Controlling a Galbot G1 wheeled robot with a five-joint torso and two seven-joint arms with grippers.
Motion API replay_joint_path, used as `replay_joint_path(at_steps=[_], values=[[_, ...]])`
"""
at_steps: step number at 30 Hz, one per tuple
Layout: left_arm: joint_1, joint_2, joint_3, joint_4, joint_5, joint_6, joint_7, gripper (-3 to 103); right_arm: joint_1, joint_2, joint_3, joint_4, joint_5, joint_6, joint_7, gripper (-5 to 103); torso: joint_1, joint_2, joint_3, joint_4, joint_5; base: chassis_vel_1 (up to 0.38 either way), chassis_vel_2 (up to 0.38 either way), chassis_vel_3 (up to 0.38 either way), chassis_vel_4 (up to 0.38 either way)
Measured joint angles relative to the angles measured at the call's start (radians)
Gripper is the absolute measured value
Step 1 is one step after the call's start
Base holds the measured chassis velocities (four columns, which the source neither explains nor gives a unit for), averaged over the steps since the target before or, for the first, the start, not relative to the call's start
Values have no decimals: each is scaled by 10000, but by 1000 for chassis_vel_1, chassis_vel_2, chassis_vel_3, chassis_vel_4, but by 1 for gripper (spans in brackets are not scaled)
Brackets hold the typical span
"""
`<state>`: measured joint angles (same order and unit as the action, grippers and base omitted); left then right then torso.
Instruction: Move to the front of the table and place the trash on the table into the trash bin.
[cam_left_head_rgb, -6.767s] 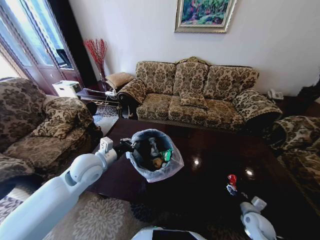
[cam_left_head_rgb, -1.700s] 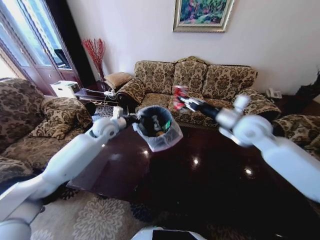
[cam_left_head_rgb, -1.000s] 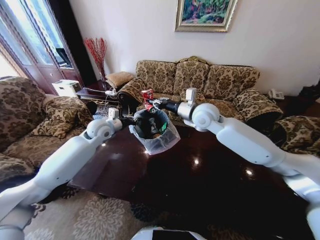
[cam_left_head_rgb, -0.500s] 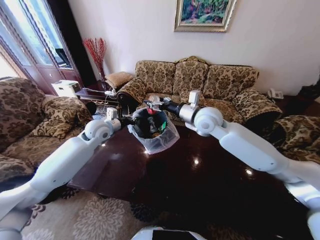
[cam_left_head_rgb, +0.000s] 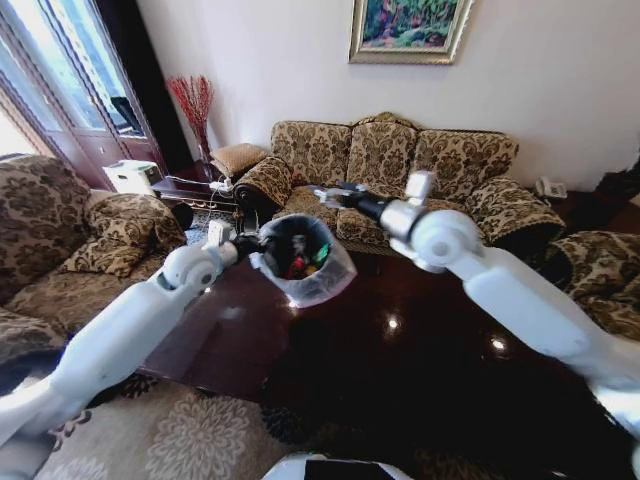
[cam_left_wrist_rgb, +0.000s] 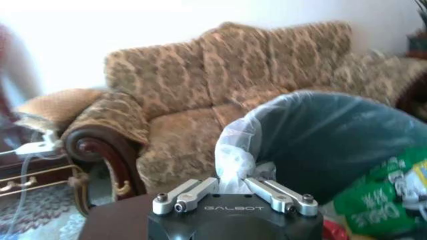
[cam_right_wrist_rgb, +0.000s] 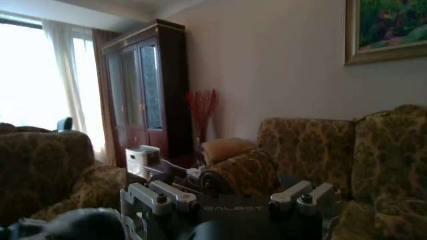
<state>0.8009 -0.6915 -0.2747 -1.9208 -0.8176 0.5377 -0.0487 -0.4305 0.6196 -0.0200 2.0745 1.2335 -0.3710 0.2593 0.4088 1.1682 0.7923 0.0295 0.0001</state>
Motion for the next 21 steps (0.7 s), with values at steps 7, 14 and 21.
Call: replay_joint_path(at_steps=[7, 14, 21], values=[[1515, -474, -2093, -1250, -229, 392, -573, 2, -3900, 2, 3056, 1198, -1947, 29, 877, 100, -3, 2, -2, 1, -1, 0, 0, 0, 0], [4094, -403, -4855, -2591, -254, 622, -433, 2, -8080, 1348, 6421, 2301, -4053, -442, -238, 100, -1, 2, -3, 10, -4, 0, 0, 0, 0], [5890, -1116, -6305, -3250, 983, -30, 297, 2, -10535, 3510, 7664, 3205, -5920, -405, -927, 100, -4, 3, -4, 6, -2, 0, 0, 0, 0]])
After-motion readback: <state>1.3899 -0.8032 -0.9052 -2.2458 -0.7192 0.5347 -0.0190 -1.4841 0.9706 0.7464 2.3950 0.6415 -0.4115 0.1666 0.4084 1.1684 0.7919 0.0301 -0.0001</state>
